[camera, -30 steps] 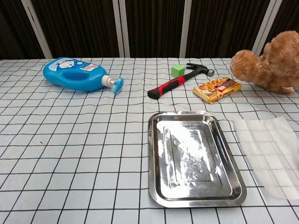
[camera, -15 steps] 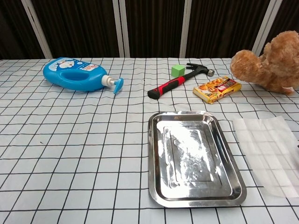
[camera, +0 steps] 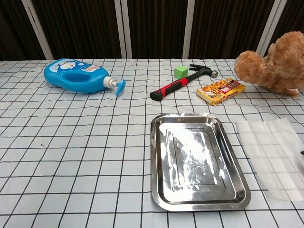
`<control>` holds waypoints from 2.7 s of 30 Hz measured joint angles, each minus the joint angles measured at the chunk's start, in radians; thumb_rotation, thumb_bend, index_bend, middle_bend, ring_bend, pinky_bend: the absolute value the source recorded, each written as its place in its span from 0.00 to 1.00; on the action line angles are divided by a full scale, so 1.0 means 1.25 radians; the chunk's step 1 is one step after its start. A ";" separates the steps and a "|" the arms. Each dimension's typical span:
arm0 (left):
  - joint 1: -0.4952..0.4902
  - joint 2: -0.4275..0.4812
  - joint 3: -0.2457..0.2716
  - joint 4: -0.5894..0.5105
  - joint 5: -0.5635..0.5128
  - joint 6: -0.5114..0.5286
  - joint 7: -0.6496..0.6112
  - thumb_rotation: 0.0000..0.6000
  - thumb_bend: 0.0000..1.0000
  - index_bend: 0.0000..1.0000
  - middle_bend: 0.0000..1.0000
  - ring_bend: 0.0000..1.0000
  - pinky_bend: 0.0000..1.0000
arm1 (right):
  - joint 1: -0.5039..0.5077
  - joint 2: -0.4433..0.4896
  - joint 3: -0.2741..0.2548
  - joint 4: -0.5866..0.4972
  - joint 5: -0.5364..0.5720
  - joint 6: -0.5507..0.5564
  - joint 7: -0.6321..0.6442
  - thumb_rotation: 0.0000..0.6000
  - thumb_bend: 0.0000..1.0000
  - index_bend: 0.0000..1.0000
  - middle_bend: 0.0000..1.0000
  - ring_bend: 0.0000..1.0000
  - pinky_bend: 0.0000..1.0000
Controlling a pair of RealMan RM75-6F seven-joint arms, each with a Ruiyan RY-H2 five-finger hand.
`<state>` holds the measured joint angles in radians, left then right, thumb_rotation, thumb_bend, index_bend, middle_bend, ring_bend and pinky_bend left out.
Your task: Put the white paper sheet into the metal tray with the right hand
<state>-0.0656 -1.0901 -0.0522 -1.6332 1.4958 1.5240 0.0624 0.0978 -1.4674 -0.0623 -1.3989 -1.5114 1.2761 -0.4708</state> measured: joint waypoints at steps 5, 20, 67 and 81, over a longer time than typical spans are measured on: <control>0.000 -0.001 0.000 0.000 0.002 0.002 0.000 1.00 0.00 0.00 0.00 0.00 0.00 | 0.004 -0.006 0.004 -0.001 -0.003 0.006 0.002 1.00 0.40 0.00 0.00 0.00 0.00; 0.001 0.000 0.001 -0.001 0.001 0.001 -0.004 1.00 0.00 0.00 0.00 0.00 0.00 | 0.017 -0.024 0.018 0.003 0.014 -0.001 -0.010 1.00 0.43 0.00 0.00 0.00 0.00; 0.002 0.007 0.002 0.005 -0.005 -0.006 -0.039 1.00 0.00 0.00 0.00 0.00 0.00 | 0.069 -0.070 0.053 -0.002 -0.056 0.072 0.131 1.00 0.56 0.62 0.17 0.00 0.00; 0.002 0.006 0.001 0.005 -0.004 -0.005 -0.036 1.00 0.00 0.00 0.00 0.00 0.00 | 0.086 -0.001 0.099 -0.166 -0.075 0.123 0.248 1.00 0.58 0.64 0.18 0.00 0.00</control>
<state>-0.0636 -1.0827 -0.0506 -1.6269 1.4909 1.5182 0.0168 0.2056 -1.4688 0.0619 -1.6061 -1.6048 1.4300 -0.1604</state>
